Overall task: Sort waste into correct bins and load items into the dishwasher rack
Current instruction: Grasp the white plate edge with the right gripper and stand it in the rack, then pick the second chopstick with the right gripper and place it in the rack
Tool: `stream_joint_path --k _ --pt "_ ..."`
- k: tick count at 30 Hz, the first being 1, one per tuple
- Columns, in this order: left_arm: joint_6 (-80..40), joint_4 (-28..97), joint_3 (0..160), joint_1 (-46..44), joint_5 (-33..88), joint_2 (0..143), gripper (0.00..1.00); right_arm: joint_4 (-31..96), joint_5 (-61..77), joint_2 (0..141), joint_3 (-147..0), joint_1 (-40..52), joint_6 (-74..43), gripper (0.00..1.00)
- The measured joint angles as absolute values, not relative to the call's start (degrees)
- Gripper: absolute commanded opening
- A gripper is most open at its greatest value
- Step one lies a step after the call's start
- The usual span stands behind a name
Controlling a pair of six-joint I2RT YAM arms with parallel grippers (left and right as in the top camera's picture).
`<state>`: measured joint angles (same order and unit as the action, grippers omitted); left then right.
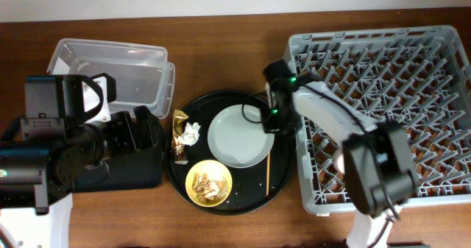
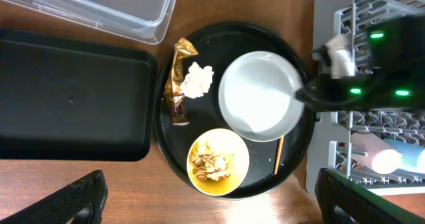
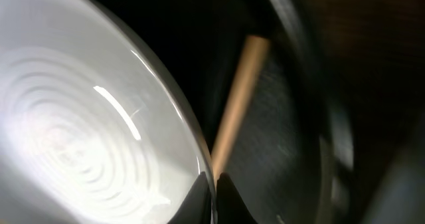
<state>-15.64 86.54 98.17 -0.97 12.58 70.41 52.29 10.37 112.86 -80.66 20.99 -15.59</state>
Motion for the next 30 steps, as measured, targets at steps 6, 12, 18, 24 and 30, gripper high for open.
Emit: stream_joint_path --k 6,12,18,24,30 --pt "-15.6 86.3 98.2 -1.0 12.6 70.4 0.99 53.8 1.9 91.4 -82.2 18.3 -15.6 0.04" --pt "-15.6 86.1 98.2 -1.0 12.6 70.4 0.99 57.6 -21.9 77.8 -82.6 13.4 -15.1 0.04" --pt "-15.6 86.1 98.2 -1.0 12.6 70.4 0.99 55.5 -37.4 80.0 -82.6 0.0 -13.4 0.04" --pt "-15.6 86.1 98.2 -1.0 12.6 70.4 0.99 52.4 -39.0 89.6 -82.6 -0.8 -8.4 0.04" --pt "-15.6 86.1 98.2 -1.0 12.6 70.4 0.99 53.6 -39.5 92.9 -82.6 3.6 -7.5 0.17"
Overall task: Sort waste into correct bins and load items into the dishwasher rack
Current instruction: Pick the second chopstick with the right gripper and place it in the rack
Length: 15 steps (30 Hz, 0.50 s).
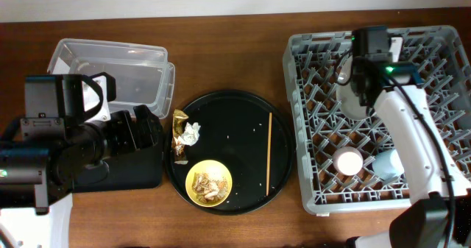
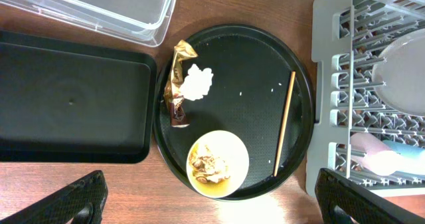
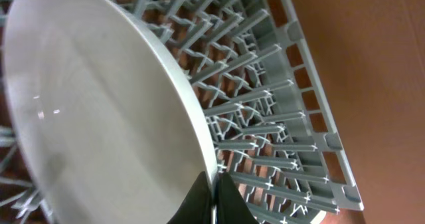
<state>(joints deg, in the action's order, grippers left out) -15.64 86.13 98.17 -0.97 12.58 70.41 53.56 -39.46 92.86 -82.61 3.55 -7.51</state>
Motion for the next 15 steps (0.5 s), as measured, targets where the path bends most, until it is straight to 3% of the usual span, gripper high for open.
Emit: stream_joint_path --k 2,4,7,11,15 --pt "-15.6 86.1 98.2 -1.0 12.6 70.4 0.99 55.3 -39.6 92.9 -82.6 6.9 -7.3 0.40" --pt "-15.6 86.1 98.2 -1.0 12.6 70.4 0.99 57.3 -39.6 92.8 -82.6 10.5 -7.9 0.50" --pt "-15.6 86.4 98.2 -1.0 12.6 70.4 0.99 61.2 -36.6 90.1 -83.3 15.3 -8.9 0.50" --pt "-15.6 86.6 98.2 -1.0 12.6 70.4 0.99 65.4 -11.9 83.0 -85.9 24.1 -13.7 0.44" --pt "-15.6 86.5 98.2 -1.0 12.6 70.4 1.00 63.4 -0.7 90.5 -78.6 31.9 -25.1 0.44"
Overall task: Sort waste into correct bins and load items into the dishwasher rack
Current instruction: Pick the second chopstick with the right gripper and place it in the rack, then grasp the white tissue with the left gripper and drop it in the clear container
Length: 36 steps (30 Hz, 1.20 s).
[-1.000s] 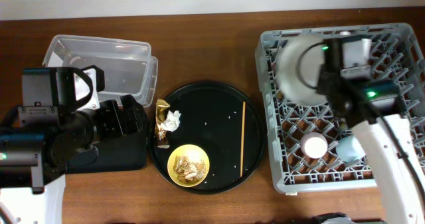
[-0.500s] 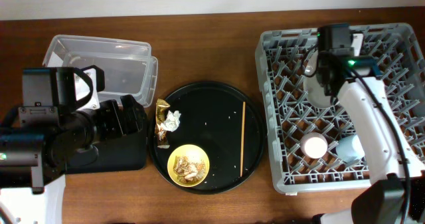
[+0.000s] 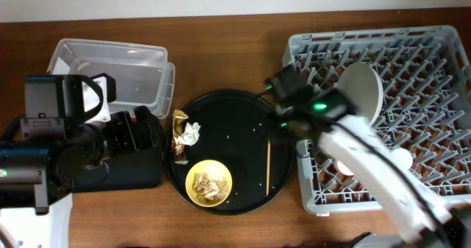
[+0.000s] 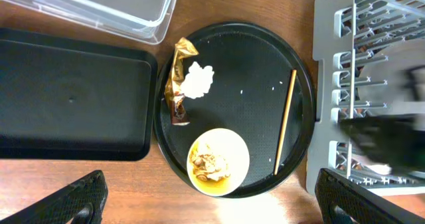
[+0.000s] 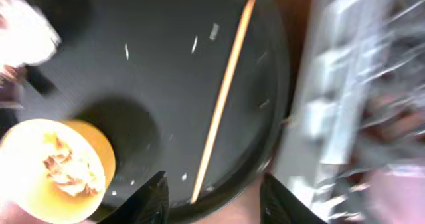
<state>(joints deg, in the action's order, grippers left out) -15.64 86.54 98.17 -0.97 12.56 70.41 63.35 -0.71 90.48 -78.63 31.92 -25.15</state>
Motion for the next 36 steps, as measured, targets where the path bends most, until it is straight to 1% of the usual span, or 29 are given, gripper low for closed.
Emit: stream_joint_path --k 2,5,6,7,9,12,15,17,18,20,21,22,23,25,26,27,29,32,36 --pt "-15.6 86.5 98.1 -1.0 12.6 70.4 1.00 60.0 -0.5 97.9 -74.8 33.6 -29.9 0.43" --pt "-15.6 86.7 98.2 -1.0 12.6 70.4 0.99 54.9 -0.3 108.4 -73.7 32.6 -33.2 0.25" --pt "-15.6 86.8 98.2 -1.0 12.6 70.4 0.99 54.0 0.3 111.1 -73.6 32.3 -33.5 0.21" --pt "-15.6 86.8 98.1 -1.0 12.6 70.4 0.99 53.6 0.8 112.5 -73.6 32.3 -33.5 0.18" --pt "-15.6 86.8 98.2 -1.0 12.6 70.4 0.99 53.1 1.7 113.4 -73.8 32.3 -34.1 0.04" --pt "-15.6 86.8 98.2 -1.0 12.6 70.4 0.99 53.5 1.8 113.4 -74.0 32.2 -34.5 0.04" --pt "-15.6 86.9 98.2 -1.0 12.6 70.4 0.99 57.3 1.8 112.6 -75.2 32.0 -33.8 0.04" --pt "-15.6 86.9 98.2 -1.0 12.6 70.4 0.99 59.7 1.2 106.9 -76.5 31.0 -31.1 0.04" --pt "-15.6 86.8 98.2 -1.0 12.6 70.4 0.99 59.6 0.9 99.8 -78.6 28.6 -28.6 0.04" --pt "-15.6 86.9 98.2 -1.0 12.6 70.4 0.99 58.1 0.8 91.2 -79.7 22.8 -23.9 0.04" --pt "-15.6 86.8 98.2 -1.0 12.6 70.4 0.99 58.0 0.5 88.3 -80.2 19.5 -22.0 0.04" --pt "-15.6 86.8 98.1 -1.0 12.6 70.4 0.99 58.0 -0.2 85.8 -80.8 13.6 -18.4 0.04" --pt "-15.6 86.7 98.2 -1.0 12.6 70.4 0.99 58.5 0.2 86.3 -80.9 11.5 -16.2 0.04" --pt "-15.6 86.3 98.1 -1.0 12.6 70.4 0.99 59.7 1.3 90.6 -80.8 8.2 -12.3 0.04" --pt "-15.6 86.2 98.2 -1.0 12.6 70.4 0.99 59.8 1.5 93.1 -80.7 7.5 -10.7 0.17" --pt "-15.6 86.1 98.1 -1.0 12.6 70.4 0.99 59.6 1.6 95.9 -80.5 7.5 -9.4 0.34" --pt "-15.6 86.2 98.2 -1.0 12.6 70.4 0.99 58.7 1.8 97.7 -80.5 7.6 -7.6 0.44" --pt "-15.6 87.0 98.2 -1.0 12.6 70.4 0.99 59.3 5.5 97.1 -81.1 7.9 -5.8 0.46" --pt "-13.5 84.5 97.5 -1.9 11.9 70.4 0.98 60.3 9.8 87.9 -83.5 10.8 -5.8 0.48"
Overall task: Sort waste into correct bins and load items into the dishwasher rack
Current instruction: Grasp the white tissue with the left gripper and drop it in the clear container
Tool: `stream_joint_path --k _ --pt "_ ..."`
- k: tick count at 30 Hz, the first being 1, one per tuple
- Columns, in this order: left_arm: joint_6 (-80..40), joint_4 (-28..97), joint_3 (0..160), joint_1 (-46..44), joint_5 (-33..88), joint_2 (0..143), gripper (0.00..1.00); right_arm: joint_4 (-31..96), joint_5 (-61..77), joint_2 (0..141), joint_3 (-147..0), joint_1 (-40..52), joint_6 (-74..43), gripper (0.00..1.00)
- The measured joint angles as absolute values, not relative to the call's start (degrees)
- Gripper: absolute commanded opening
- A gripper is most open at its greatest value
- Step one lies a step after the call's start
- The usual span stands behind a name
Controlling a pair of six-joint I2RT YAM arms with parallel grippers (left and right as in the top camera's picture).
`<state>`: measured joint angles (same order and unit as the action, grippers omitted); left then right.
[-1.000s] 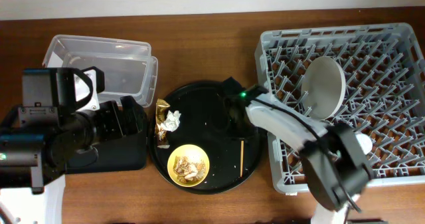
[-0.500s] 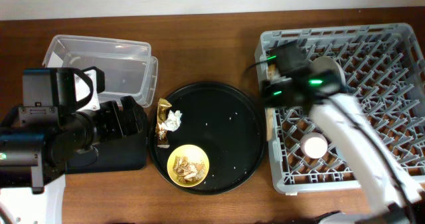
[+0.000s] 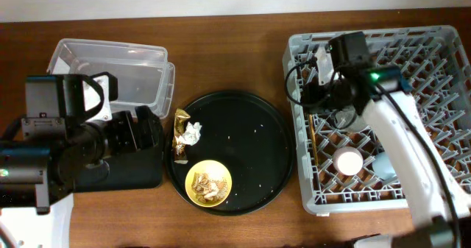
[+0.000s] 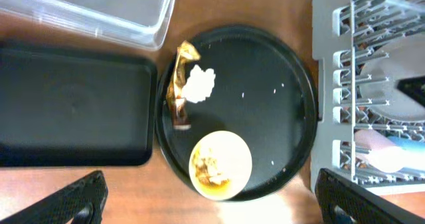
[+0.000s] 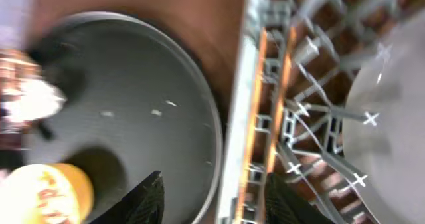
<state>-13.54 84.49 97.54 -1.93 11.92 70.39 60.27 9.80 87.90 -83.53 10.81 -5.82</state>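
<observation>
My right gripper point(image 5: 218, 201) hangs open and empty over the left edge of the grey dishwasher rack point(image 3: 441, 38). A wooden chopstick point(image 3: 310, 141) lies in the rack's left column. A white plate point(image 4: 392, 71) stands in the rack, and a pink cup point(image 3: 347, 161) and a blue cup point(image 3: 383, 163) sit there too. The round black tray point(image 3: 250, 123) holds a yellow bowl point(image 3: 208, 182) of food scraps, a gold wrapper point(image 3: 179, 123) and a crumpled tissue point(image 3: 191, 133). My left gripper point(image 4: 209, 201) is open high above the tray.
A clear plastic bin point(image 3: 118, 75) stands at the back left. A black bin point(image 4: 73, 104) lies in front of it, largely under my left arm in the overhead view. Bare wooden table point(image 3: 221, 34) lies behind the tray.
The chopstick has left the tray and now lies in the rack's left column. My right gripper has moved from over the tray to over the rack's left edge, still open.
My right gripper was shut on the white plate's rim on the tray. Then it held the plate over the rack. Then the plate stood in the rack and the gripper was open over the chopstick on the tray. Now the chopstick lies in the rack.
</observation>
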Motion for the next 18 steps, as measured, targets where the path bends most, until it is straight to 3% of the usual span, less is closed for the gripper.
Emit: stream_joint_path --k 3,8,9,10,14,16,17,18 --pt "-12.1 76.3 87.9 -7.8 9.2 72.3 0.89 61.3 11.3 73.6 -84.7 15.9 -8.5 0.55" --pt "-11.6 70.3 81.1 -13.7 6.1 82.6 0.89 62.4 11.3 54.7 -85.3 15.9 -10.5 0.60" --pt "-11.6 68.7 81.1 -14.2 5.4 83.5 0.90 62.8 11.3 52.5 -85.4 15.9 -10.6 0.64" --pt "-11.6 67.8 81.1 -15.2 4.7 84.6 1.00 63.7 11.3 51.5 -85.6 15.9 -10.6 0.67" --pt "-11.4 68.9 81.1 -16.8 4.1 87.8 1.00 64.9 11.6 52.5 -85.6 15.9 -10.5 0.74" --pt "-11.4 69.1 81.1 -16.8 4.0 87.8 1.00 63.7 11.7 52.0 -85.6 15.9 -10.2 0.86" --pt "-11.4 68.4 81.1 -16.8 4.0 87.8 0.96 63.6 11.8 51.5 -85.6 15.9 -10.1 0.98" --pt "-11.4 66.1 80.6 -16.9 3.8 87.7 0.81 63.7 11.8 51.3 -85.6 15.9 -9.8 0.98"
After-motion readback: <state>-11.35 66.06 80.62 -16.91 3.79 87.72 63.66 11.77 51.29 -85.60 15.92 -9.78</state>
